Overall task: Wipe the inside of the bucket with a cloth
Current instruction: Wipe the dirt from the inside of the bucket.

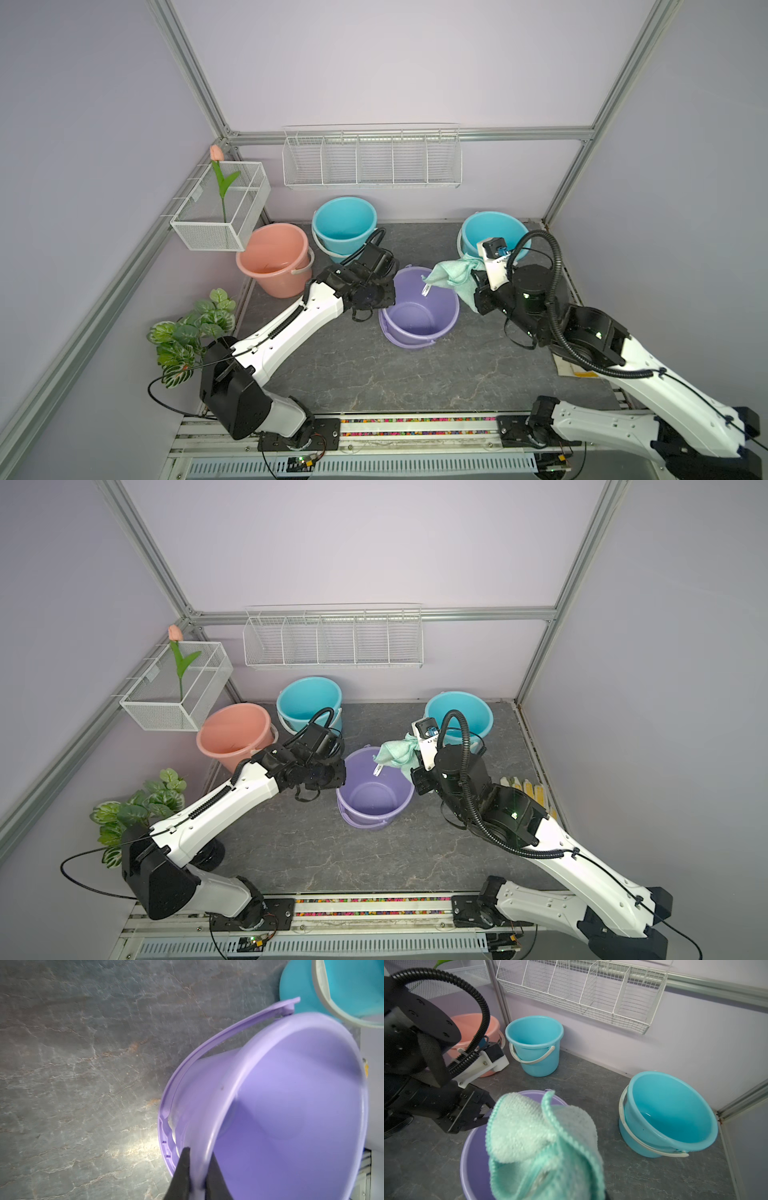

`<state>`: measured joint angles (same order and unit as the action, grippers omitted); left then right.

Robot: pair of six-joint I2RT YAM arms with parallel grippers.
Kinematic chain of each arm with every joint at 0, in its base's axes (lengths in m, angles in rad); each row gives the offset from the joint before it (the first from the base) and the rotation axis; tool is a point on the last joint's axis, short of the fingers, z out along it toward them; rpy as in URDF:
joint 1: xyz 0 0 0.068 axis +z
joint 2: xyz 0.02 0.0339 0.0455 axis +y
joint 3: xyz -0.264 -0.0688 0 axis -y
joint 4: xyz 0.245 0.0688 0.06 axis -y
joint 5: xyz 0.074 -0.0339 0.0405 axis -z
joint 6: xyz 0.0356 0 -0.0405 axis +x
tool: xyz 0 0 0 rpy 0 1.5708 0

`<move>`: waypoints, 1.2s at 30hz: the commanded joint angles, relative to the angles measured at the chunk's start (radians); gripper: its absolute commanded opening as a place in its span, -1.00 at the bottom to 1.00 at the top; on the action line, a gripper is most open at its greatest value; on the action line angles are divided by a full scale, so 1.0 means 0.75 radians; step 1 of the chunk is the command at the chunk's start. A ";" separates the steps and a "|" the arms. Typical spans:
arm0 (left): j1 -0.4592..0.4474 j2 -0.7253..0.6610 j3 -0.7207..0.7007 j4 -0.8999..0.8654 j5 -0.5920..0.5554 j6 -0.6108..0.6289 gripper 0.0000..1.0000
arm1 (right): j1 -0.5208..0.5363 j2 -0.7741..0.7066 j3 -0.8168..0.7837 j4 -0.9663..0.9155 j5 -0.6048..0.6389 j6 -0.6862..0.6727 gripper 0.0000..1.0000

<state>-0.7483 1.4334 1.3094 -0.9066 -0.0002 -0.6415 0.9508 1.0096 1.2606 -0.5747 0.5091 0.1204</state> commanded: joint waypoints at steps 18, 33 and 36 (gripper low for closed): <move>-0.107 -0.144 -0.201 0.181 0.022 -0.017 -1.00 | 0.006 0.311 -0.218 0.159 -0.465 0.037 -0.85; -0.107 -0.170 -0.232 0.208 0.037 -0.015 -1.00 | 0.001 0.639 -0.423 0.619 -0.661 -0.347 -0.86; -0.109 -0.177 -0.234 0.211 0.037 -0.016 -1.00 | -0.002 0.718 -0.413 0.706 -0.658 -0.379 -0.86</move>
<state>-0.8188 1.3212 1.1385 -0.7849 0.0158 -0.6544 0.9440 1.5059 0.9565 -0.1715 0.0513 -0.0956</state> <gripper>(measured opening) 0.111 0.094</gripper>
